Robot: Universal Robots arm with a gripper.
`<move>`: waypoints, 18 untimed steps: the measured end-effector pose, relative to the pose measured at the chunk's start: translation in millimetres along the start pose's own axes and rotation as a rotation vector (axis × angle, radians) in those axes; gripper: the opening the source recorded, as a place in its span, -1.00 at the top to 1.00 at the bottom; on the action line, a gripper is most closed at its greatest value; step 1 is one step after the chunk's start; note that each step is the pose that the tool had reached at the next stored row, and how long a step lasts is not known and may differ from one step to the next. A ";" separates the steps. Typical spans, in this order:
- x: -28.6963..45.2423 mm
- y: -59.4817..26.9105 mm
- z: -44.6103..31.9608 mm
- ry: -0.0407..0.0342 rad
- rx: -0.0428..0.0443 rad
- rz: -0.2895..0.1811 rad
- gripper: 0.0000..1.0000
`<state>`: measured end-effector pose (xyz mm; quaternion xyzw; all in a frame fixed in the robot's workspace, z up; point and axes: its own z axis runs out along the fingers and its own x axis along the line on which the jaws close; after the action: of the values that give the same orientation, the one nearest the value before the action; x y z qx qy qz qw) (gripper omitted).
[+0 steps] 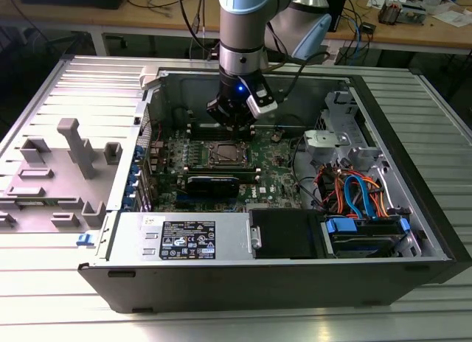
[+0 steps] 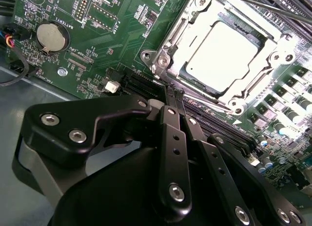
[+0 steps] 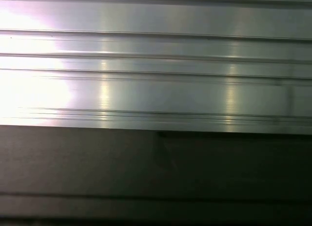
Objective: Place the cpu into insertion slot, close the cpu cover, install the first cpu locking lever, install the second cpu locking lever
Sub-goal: 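Install the first cpu locking lever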
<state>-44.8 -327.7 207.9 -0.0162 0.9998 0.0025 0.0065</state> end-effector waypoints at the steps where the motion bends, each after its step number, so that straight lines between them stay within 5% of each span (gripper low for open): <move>1: 0.0 0.0 0.0 0.0000 0.0001 0.000 0.79; 18: 0.2 -5.0 0.4 0.0000 -0.0001 0.000 0.79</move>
<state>-44.8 -332.7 207.5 -0.0161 0.9998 0.0026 0.0066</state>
